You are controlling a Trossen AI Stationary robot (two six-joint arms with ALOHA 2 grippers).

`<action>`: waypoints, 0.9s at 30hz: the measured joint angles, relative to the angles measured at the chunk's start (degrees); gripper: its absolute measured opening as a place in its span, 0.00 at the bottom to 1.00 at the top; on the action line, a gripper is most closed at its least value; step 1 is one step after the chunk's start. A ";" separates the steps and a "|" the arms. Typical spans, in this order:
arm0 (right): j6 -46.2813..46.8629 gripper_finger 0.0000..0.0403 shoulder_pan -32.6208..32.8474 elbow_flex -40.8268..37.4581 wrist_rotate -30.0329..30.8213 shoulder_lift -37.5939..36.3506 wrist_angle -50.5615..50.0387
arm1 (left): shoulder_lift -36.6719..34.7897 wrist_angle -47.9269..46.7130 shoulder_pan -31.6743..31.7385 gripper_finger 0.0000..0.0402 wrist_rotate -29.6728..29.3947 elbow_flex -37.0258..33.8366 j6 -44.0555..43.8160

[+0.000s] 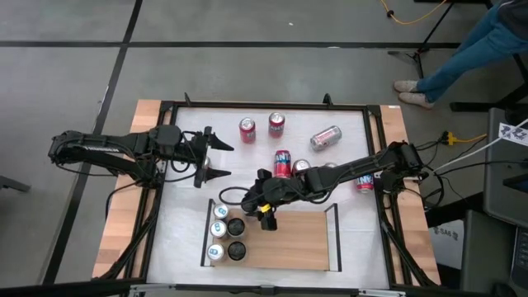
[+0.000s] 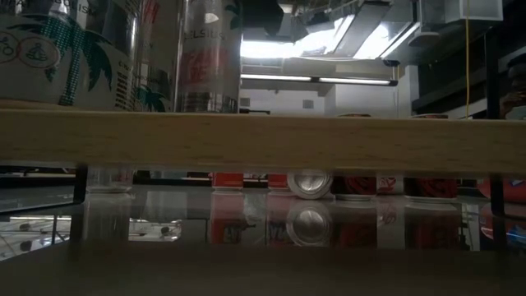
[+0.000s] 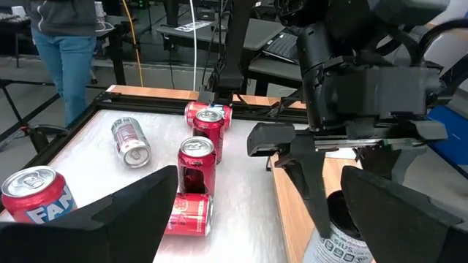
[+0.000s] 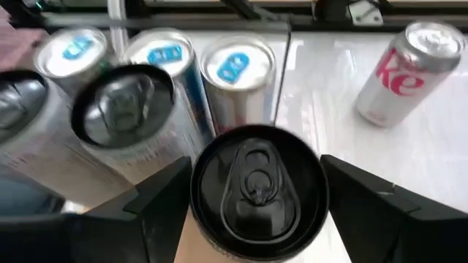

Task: Place canned beverage on shelf
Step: Put the white soda can on the shelf aligned with the other white soda can

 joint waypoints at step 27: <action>-5.58 0.71 -0.02 9.53 -2.33 -1.57 -9.47 | 0.00 0.02 0.00 0.94 0.02 0.00 0.00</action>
